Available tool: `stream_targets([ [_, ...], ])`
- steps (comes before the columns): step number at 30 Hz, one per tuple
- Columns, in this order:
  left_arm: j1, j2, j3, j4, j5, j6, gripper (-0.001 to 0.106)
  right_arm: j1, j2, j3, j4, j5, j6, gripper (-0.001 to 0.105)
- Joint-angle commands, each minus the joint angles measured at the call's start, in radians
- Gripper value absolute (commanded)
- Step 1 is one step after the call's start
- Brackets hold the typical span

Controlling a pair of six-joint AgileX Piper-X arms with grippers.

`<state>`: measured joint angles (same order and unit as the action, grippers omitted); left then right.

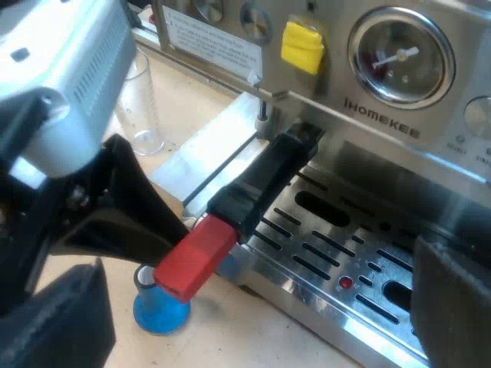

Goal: Put the handle in the coffee machine

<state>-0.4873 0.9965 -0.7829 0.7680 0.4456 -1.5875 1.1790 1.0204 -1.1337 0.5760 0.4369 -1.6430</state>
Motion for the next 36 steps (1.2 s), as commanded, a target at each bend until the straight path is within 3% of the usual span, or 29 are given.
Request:
stream_targets([
  [1,-0.03,-0.011,-0.025,-0.185,0.23,-0.008,0.0,0.001,-0.022,-0.008,0.001,0.008,-0.006,0.081],
  [7,-0.019,-0.011,-0.025,-0.121,0.224,-0.008,0.0,0.001,-0.025,-0.008,0.012,0.008,-0.006,0.081],
  [9,0.03,-0.028,-0.025,-0.026,0.208,-0.008,0.0,0.001,-0.025,-0.008,0.012,0.008,-0.006,0.081],
  [17,0.244,-0.107,-0.025,0.094,0.181,0.018,0.003,0.001,-0.025,-0.008,0.012,0.008,-0.006,0.081],
  [19,0.272,-0.125,-0.025,0.115,0.181,0.031,0.009,0.001,-0.025,-0.008,0.012,0.008,-0.006,0.081],
  [20,0.311,-0.152,-0.025,0.146,0.181,0.051,0.024,0.001,-0.025,-0.008,0.012,0.008,-0.006,0.081],
  [21,0.319,-0.161,-0.025,0.151,0.181,0.051,0.031,0.001,-0.025,-0.008,0.014,0.008,-0.006,0.081],
  [22,0.339,-0.18,-0.025,0.164,0.181,0.051,0.047,0.001,-0.025,-0.008,0.013,0.008,-0.006,0.081],
  [23,0.351,-0.189,-0.025,0.171,0.181,0.051,0.055,0.001,-0.025,-0.008,0.011,0.008,-0.006,0.081],
  [24,0.37,-0.211,-0.025,0.177,0.179,0.051,0.073,0.001,-0.025,-0.008,0.011,0.008,-0.006,0.081],
  [26,0.392,-0.237,-0.028,0.184,0.176,0.051,0.088,0.001,-0.025,-0.008,0.011,0.008,-0.006,0.081],
  [31,0.457,-0.288,-0.087,0.211,0.158,0.051,0.095,-0.018,-0.028,-0.008,0.011,0.006,-0.006,0.081],
  [36,0.547,-0.303,-0.204,0.225,0.033,0.043,0.095,-0.135,-0.05,-0.008,0.013,-0.012,0.034,0.081],
])
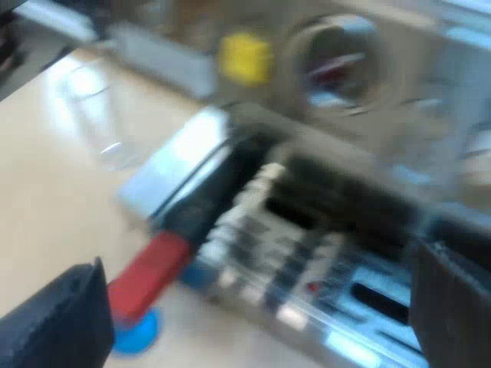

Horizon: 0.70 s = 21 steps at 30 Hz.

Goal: Put the handle in the coffee machine

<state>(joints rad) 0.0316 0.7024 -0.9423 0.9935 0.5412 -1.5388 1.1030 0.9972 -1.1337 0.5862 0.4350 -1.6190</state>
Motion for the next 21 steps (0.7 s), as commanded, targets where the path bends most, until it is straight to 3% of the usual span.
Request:
stream_targets([
  [1,0.054,-0.009,-0.08,0.006,-0.104,-0.005,0.095,-0.102,-0.037,-0.008,0.005,-0.021,0.01,0.081],
  [6,0.142,-0.011,-0.201,0.021,-0.136,-0.005,0.095,-0.312,-0.102,-0.042,0.115,-0.036,0.004,0.081],
  [10,0.147,-0.011,-0.241,0.046,-0.143,-0.003,0.095,-0.477,-0.14,-0.075,0.215,-0.056,-0.049,0.081],
  [16,0.147,-0.014,-0.242,0.059,-0.143,-0.003,0.095,-0.755,-0.202,-0.075,0.295,-0.197,-0.068,0.081],
  [17,0.147,-0.016,-0.242,0.068,-0.143,-0.003,0.095,-0.884,-0.219,-0.07,0.309,-0.254,-0.089,0.081],
  [21,0.147,-0.045,-0.24,0.079,-0.149,0.011,0.095,-1.073,-0.256,-0.04,0.321,-0.389,-0.123,0.081],
])
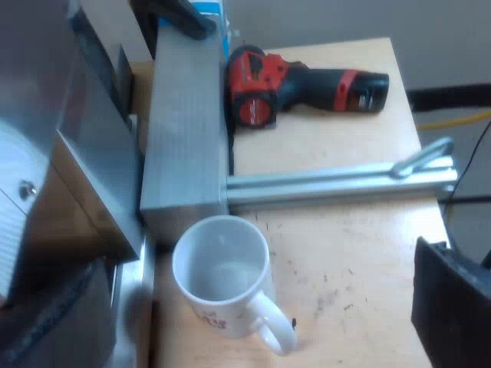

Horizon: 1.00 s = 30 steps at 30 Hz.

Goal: Put the handle in the coffee machine

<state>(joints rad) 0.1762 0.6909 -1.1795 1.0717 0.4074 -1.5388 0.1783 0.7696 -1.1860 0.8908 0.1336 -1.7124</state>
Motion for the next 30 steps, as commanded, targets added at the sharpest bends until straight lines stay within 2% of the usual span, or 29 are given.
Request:
stream_targets([
  [1,0.002,-0.039,-0.003,0.001,-0.015,0.011,0.095,-0.183,-0.042,0.021,0.021,-0.115,-0.033,0.081],
  [3,0.002,-0.046,0.002,0.004,-0.015,0.011,0.095,-0.245,-0.074,0.049,0.029,-0.145,-0.043,0.081],
  [5,0.002,-0.1,0.027,0.008,-0.015,0.057,0.095,-0.278,-0.131,0.085,0.029,-0.145,-0.043,0.081],
  [7,0.002,-0.129,0.043,0.008,-0.015,0.069,0.095,-0.28,-0.18,0.11,0.029,-0.145,-0.045,0.081],
  [15,0.002,-0.326,0.156,0.04,-0.015,0.07,0.095,-0.28,-0.431,0.215,0.031,-0.145,-0.068,0.081],
  [20,0.002,-0.454,0.24,0.128,-0.015,0.07,0.095,-0.28,-0.595,0.283,0.034,-0.145,-0.072,0.081],
  [24,0.002,-0.505,0.268,0.188,-0.015,0.07,0.095,-0.28,-0.701,0.326,0.038,-0.145,-0.072,0.081],
  [30,0.002,-0.547,0.277,0.35,-0.015,0.07,0.095,-0.28,-0.827,0.363,0.101,-0.145,-0.072,0.081],
])
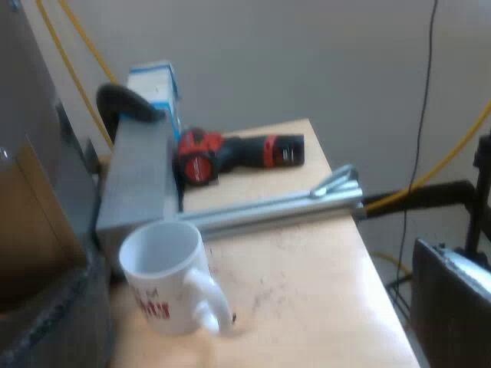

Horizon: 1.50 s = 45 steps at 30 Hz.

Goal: Put the handle in the coffee machine

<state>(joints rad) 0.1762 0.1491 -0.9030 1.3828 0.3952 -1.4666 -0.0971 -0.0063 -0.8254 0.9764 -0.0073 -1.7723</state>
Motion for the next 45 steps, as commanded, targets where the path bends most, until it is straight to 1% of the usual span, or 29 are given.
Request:
stream_targets([
  [1,0.002,-0.005,0.001,0.059,-0.003,-0.002,0.095,-0.005,-0.055,0.008,0.043,-0.005,-0.013,0.081],
  [2,0.002,-0.005,0.001,0.063,-0.003,-0.002,0.095,-0.005,-0.055,0.006,0.052,-0.005,-0.013,0.081],
  [3,0.002,-0.005,0.001,0.068,-0.003,-0.002,0.095,-0.005,-0.045,-0.002,0.105,-0.002,-0.013,0.081],
  [4,0.002,-0.005,0.001,0.068,-0.003,-0.002,0.095,-0.005,-0.048,0.008,0.145,-0.028,-0.013,0.081],
  [7,0.002,-0.005,0.001,0.068,-0.003,-0.002,0.095,-0.005,-0.049,0.015,0.159,-0.03,-0.013,0.081],
  [13,0.002,-0.005,0.001,0.035,0.005,0.005,0.095,-0.005,-0.047,0.015,0.09,-0.03,-0.013,0.081],
  [15,0.002,-0.005,0.001,0.002,0.007,0.025,0.095,-0.005,-0.047,0.015,0.048,-0.03,-0.013,0.081],
  [17,-0.021,-0.005,0.001,-0.073,0.005,0.028,0.095,-0.005,-0.047,0.015,0.019,-0.03,-0.002,0.081],
  [18,-0.032,-0.005,0.001,-0.093,0.005,0.02,0.095,-0.005,-0.047,0.015,0.012,-0.03,-0.003,0.081],
  [19,-0.044,-0.002,0.004,-0.129,0.003,-0.006,0.095,-0.005,-0.045,0.018,-0.006,-0.031,-0.003,0.081],
  [20,-0.058,-0.002,0.01,-0.17,-0.012,-0.056,0.095,-0.005,-0.044,0.025,-0.032,-0.031,-0.003,0.081],
  [21,-0.063,-0.002,0.012,-0.189,-0.028,-0.082,0.095,-0.005,-0.045,0.03,-0.038,-0.031,-0.006,0.081],
  [22,-0.076,-0.002,0.022,-0.221,-0.064,-0.125,0.095,-0.005,-0.045,0.042,-0.05,-0.034,-0.011,0.081],
  [23,-0.092,-0.002,0.036,-0.248,-0.104,-0.15,0.094,-0.005,-0.045,0.057,-0.057,-0.039,-0.013,0.081],
  [24,-0.1,-0.002,0.042,-0.255,-0.118,-0.153,0.094,-0.005,-0.045,0.06,-0.058,-0.04,-0.013,0.081],
  [26,-0.123,-0.002,0.071,-0.285,-0.173,-0.153,0.09,-0.005,-0.045,0.08,-0.06,-0.052,-0.013,0.081],
  [27,-0.131,-0.002,0.082,-0.289,-0.185,-0.154,0.089,-0.005,-0.045,0.099,-0.06,-0.06,-0.015,0.081],
  [28,-0.148,-0.001,0.107,-0.298,-0.21,-0.16,0.084,-0.005,-0.045,0.125,-0.06,-0.061,-0.033,0.081],
  [31,-0.183,-0.001,0.166,-0.312,-0.239,-0.161,0.072,-0.005,-0.045,0.17,-0.06,-0.061,-0.072,0.081],
  [33,-0.196,-0.001,0.201,-0.316,-0.259,-0.161,0.067,-0.005,-0.045,0.186,-0.06,-0.061,-0.075,0.081],
  [34,-0.2,-0.001,0.232,-0.326,-0.272,-0.159,0.066,-0.005,-0.045,0.189,-0.06,-0.061,-0.075,0.081],
  [36,-0.203,0.0,0.27,-0.344,-0.273,-0.159,0.066,-0.005,-0.045,0.205,-0.06,-0.061,-0.077,0.081],
  [37,-0.205,0.0,0.292,-0.352,-0.273,-0.159,0.066,-0.005,-0.045,0.233,-0.057,-0.065,-0.099,0.081],
  [42,-0.204,0.0,0.352,-0.357,-0.273,-0.149,0.066,-0.005,-0.045,0.274,-0.057,-0.065,-0.126,0.081],
  [45,-0.201,-0.007,0.371,-0.357,-0.273,-0.148,0.066,-0.005,-0.045,0.301,-0.057,-0.065,-0.126,0.081],
])
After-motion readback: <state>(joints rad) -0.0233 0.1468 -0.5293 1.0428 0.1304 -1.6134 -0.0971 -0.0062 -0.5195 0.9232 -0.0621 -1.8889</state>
